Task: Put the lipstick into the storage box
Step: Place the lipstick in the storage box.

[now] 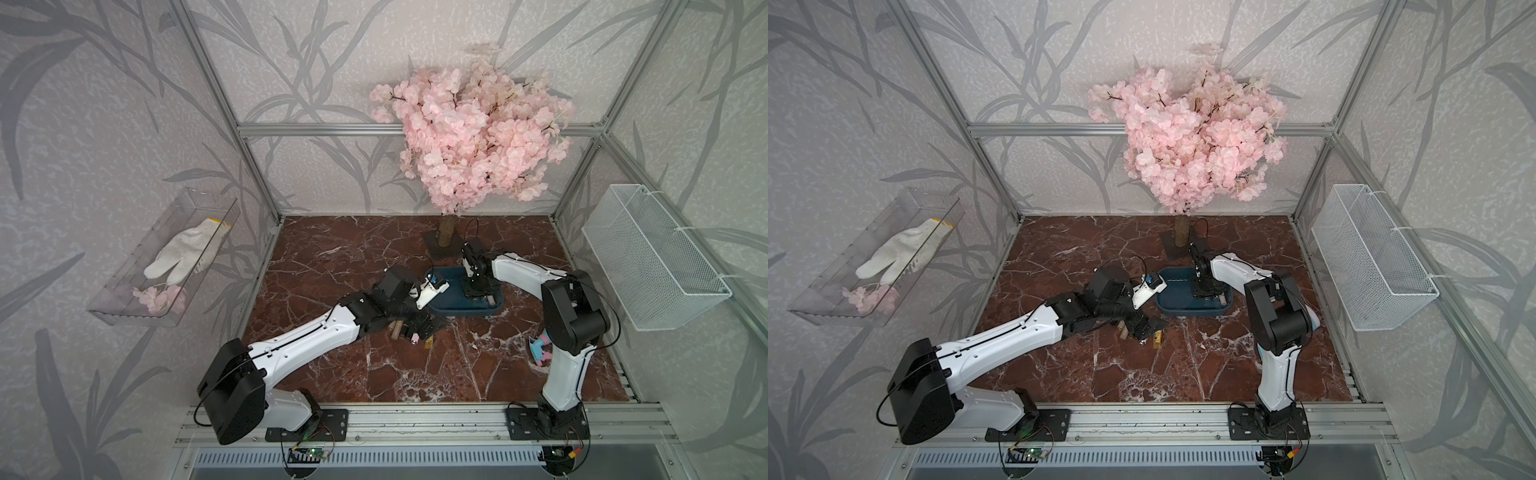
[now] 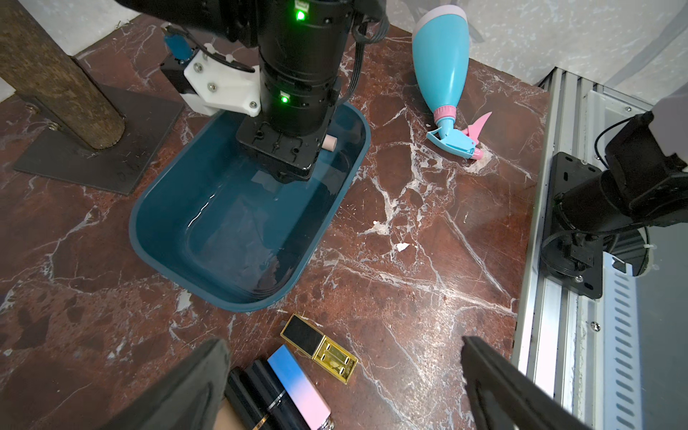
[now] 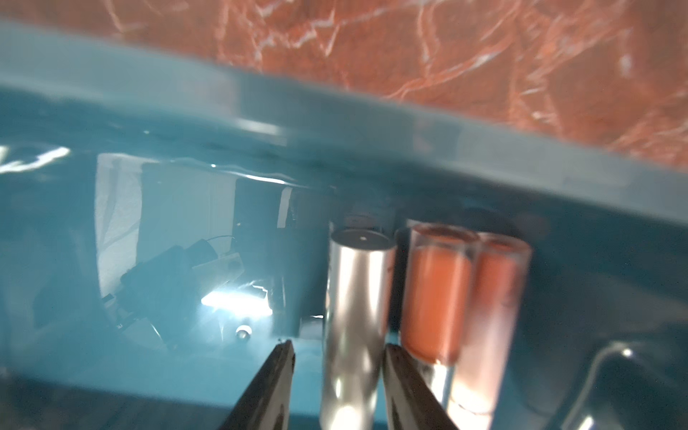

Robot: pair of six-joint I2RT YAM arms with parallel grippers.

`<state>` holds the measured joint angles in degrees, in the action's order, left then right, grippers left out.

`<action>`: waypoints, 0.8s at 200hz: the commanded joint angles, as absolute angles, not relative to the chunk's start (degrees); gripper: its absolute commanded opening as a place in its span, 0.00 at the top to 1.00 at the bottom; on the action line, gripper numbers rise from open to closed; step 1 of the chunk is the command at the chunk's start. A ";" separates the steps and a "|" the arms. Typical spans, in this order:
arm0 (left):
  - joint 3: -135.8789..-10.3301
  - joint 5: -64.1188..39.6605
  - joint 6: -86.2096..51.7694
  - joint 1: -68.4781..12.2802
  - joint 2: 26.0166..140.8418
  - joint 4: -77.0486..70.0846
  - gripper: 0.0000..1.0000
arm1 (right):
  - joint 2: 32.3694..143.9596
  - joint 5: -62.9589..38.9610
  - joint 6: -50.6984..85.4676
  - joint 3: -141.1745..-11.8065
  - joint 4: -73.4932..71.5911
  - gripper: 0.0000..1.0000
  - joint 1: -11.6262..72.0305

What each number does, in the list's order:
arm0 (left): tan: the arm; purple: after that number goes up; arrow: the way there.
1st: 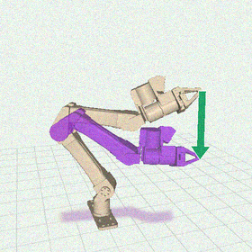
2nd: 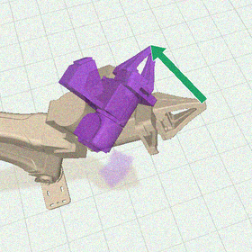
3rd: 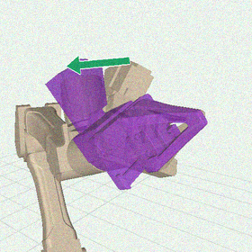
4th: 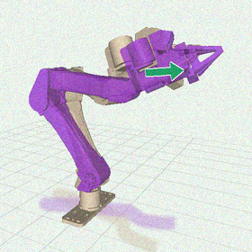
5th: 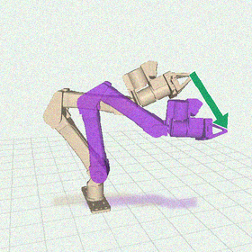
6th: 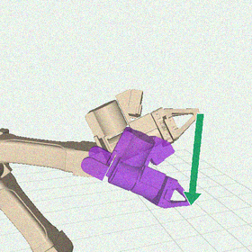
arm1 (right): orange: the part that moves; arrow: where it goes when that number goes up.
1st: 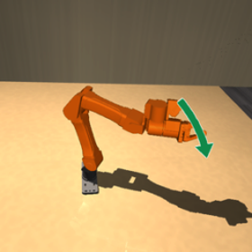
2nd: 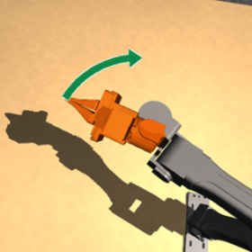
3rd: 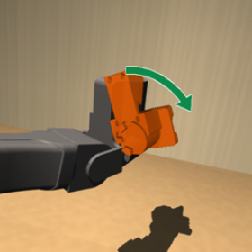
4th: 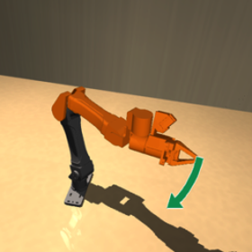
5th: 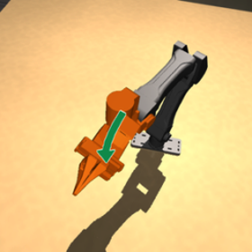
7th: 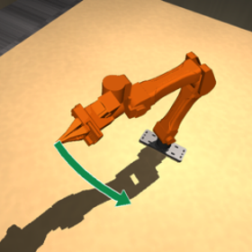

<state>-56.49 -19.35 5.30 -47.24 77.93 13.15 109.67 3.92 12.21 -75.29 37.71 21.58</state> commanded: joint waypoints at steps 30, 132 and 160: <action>-53.53 -14.44 1.61 -47.46 73.51 11.25 0.00 | 102.34 4.39 13.22 -73.27 39.11 0.53 21.27; -49.84 -10.15 -5.06 -47.37 69.62 6.92 0.00 | 86.87 -2.39 15.20 -68.77 37.71 0.52 21.53; -48.84 -8.96 -5.71 -47.42 68.09 7.06 0.00 | 83.39 -4.28 16.46 -66.97 37.82 0.53 22.51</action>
